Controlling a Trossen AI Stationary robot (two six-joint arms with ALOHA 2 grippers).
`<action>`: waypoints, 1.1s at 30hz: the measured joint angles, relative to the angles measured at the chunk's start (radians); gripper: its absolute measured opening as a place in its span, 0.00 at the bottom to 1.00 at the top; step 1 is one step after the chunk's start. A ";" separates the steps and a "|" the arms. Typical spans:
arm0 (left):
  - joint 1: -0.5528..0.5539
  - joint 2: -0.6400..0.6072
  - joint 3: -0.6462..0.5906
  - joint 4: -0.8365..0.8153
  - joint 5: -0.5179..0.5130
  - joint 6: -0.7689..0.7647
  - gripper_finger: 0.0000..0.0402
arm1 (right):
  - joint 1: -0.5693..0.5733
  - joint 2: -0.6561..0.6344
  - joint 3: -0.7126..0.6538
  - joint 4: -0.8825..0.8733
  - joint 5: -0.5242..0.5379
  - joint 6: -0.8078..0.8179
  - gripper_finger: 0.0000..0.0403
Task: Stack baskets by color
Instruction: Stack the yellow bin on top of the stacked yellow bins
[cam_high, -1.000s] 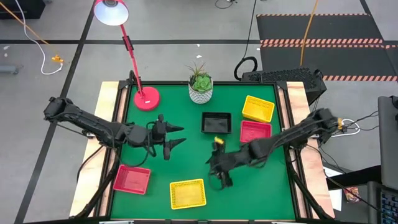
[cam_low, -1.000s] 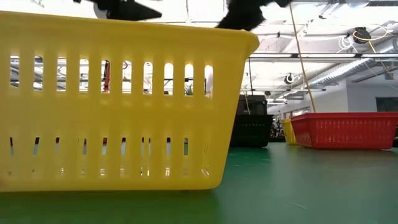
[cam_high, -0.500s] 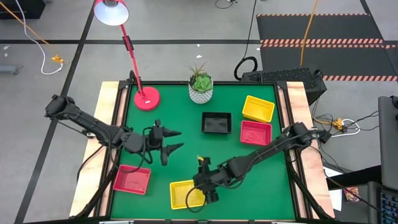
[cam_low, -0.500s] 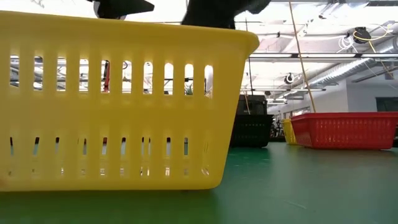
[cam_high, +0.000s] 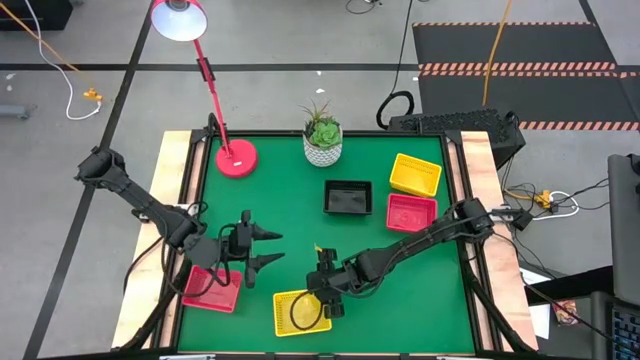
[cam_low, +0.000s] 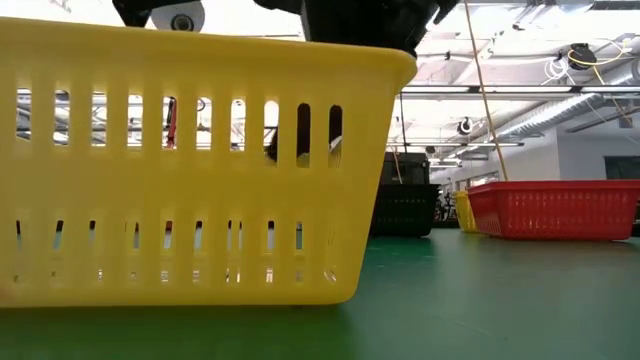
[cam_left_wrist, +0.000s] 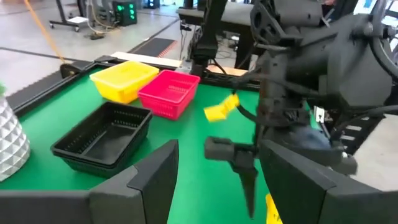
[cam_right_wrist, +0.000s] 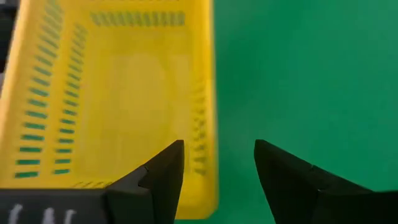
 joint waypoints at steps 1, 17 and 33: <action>-0.006 0.000 0.000 -0.001 -0.013 0.000 0.56 | 0.000 0.002 -0.007 0.000 -0.011 0.005 0.46; 0.005 0.000 0.000 -0.004 -0.052 0.056 0.56 | -0.055 0.007 -0.021 -0.126 -0.013 0.008 0.02; -0.004 0.000 0.000 -0.014 -0.017 0.080 0.56 | -0.374 -0.459 -0.021 -0.687 0.169 -0.176 0.00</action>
